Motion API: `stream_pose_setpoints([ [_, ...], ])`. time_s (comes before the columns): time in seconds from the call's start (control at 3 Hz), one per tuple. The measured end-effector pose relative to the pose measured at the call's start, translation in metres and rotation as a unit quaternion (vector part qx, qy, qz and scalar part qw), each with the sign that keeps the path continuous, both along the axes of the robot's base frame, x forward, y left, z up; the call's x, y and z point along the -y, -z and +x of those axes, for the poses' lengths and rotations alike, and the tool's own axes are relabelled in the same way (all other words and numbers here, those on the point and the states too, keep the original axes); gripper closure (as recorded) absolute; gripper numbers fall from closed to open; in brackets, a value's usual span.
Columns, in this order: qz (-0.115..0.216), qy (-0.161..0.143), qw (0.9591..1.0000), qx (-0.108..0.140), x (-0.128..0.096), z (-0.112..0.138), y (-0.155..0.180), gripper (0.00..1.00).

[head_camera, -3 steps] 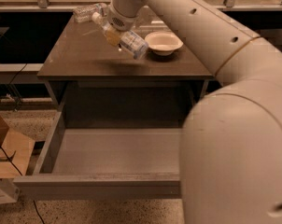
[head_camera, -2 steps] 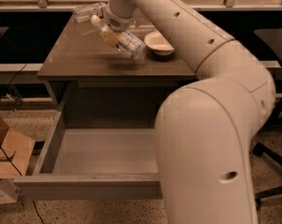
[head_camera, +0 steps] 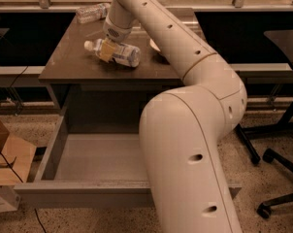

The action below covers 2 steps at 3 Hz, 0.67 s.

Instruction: Pick blue plastic bottle from top drawer and place on counter

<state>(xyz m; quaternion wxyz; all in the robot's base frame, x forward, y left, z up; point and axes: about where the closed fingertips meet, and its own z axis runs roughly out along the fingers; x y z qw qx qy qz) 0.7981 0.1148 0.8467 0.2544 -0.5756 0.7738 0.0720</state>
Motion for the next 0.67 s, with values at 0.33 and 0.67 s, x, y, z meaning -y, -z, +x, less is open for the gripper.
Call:
stream_pose_setpoints([
  [0.33,0.005,0.000,1.0000,-0.002,-0.0016,0.0014,0.0003,0.12],
  [0.67,0.005,0.000,1.0000,-0.002,-0.0016,0.0014,0.0003,0.00],
])
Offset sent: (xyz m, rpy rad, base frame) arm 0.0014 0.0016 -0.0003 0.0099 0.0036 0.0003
